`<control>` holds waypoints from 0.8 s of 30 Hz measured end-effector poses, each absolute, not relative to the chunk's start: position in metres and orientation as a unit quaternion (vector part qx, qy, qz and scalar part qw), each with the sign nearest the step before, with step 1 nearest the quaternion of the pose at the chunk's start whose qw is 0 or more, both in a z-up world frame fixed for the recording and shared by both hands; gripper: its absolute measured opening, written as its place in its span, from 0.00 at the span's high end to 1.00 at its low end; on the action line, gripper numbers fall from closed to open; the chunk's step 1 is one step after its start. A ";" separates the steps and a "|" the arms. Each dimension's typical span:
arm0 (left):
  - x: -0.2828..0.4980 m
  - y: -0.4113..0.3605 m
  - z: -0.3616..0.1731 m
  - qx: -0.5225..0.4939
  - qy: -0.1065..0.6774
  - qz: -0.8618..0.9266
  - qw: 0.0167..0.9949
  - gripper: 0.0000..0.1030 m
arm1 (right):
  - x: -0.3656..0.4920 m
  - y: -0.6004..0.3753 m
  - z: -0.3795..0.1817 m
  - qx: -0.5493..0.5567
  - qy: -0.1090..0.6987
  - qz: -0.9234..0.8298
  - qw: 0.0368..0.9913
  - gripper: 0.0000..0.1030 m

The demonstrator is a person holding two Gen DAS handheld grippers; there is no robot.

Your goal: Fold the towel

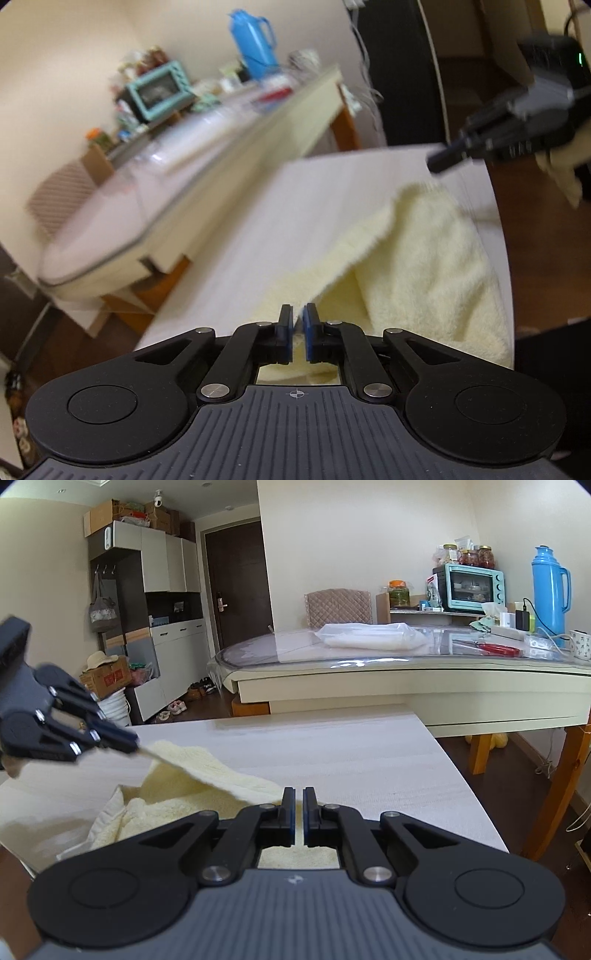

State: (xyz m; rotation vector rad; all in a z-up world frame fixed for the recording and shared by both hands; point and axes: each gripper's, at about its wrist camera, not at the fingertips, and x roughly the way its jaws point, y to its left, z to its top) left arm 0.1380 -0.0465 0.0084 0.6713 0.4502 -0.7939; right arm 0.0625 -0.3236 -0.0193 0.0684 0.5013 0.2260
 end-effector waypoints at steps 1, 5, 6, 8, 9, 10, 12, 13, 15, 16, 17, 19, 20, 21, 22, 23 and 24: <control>0.136 -0.043 0.013 0.317 0.209 -0.369 0.848 0.94 | 0.061 -0.324 -0.020 0.033 0.248 0.106 0.962 0.93; 0.135 -0.043 0.023 0.325 0.204 -0.357 0.851 0.94 | 0.058 -0.326 -0.026 0.029 0.257 0.090 0.962 0.56; 0.135 -0.044 0.025 0.325 0.203 -0.358 0.852 0.94 | 0.059 -0.326 -0.028 0.025 0.260 0.090 0.961 0.56; 0.135 -0.043 0.027 0.324 0.202 -0.357 0.853 0.94 | 0.058 -0.323 -0.030 0.010 0.265 0.103 0.959 0.56; 0.135 -0.043 0.027 0.323 0.201 -0.356 0.853 0.94 | 0.058 -0.321 -0.031 0.004 0.268 0.111 0.957 0.56; 0.137 -0.043 0.028 0.321 0.201 -0.355 0.855 0.94 | 0.057 -0.319 -0.032 -0.002 0.270 0.118 0.956 0.56; 0.141 -0.042 0.029 0.317 0.203 -0.352 0.857 0.94 | 0.055 -0.315 -0.033 -0.011 0.270 0.129 0.954 0.56; 0.142 -0.041 0.029 0.316 0.204 -0.352 0.857 0.94 | 0.053 -0.313 -0.034 -0.021 0.270 0.133 0.953 0.56; 0.147 -0.041 0.028 0.314 0.207 -0.350 0.858 0.94 | 0.050 -0.308 -0.036 -0.053 0.272 0.136 0.951 0.56; 0.149 -0.040 0.027 0.314 0.208 -0.349 0.858 0.94 | 0.048 -0.305 -0.037 -0.068 0.273 0.138 0.950 0.55; 0.151 -0.040 0.027 0.313 0.209 -0.349 0.859 0.94 | 0.047 -0.303 -0.038 -0.084 0.274 0.139 0.948 0.55; 0.155 -0.039 0.027 0.309 0.210 -0.347 0.861 0.94 | 0.044 -0.298 -0.040 -0.113 0.273 0.141 0.945 0.55; 0.157 -0.038 0.027 0.306 0.210 -0.346 0.862 0.94 | 0.043 -0.296 -0.041 -0.124 0.270 0.142 0.944 0.55; 0.159 -0.038 0.027 0.304 0.209 -0.346 0.862 0.94 | 0.043 -0.293 -0.042 -0.138 0.267 0.142 0.943 0.55; 0.159 -0.038 0.027 0.303 0.209 -0.346 0.863 0.94 | 0.044 -0.292 -0.043 -0.147 0.266 0.142 0.942 0.56; 0.160 -0.038 0.028 0.302 0.208 -0.345 0.864 0.94 | 0.047 -0.291 -0.043 -0.150 0.266 0.143 0.941 0.58; 0.160 -0.038 0.027 0.301 0.208 -0.345 0.864 0.94 | 0.049 -0.290 -0.044 -0.153 0.266 0.144 0.941 0.59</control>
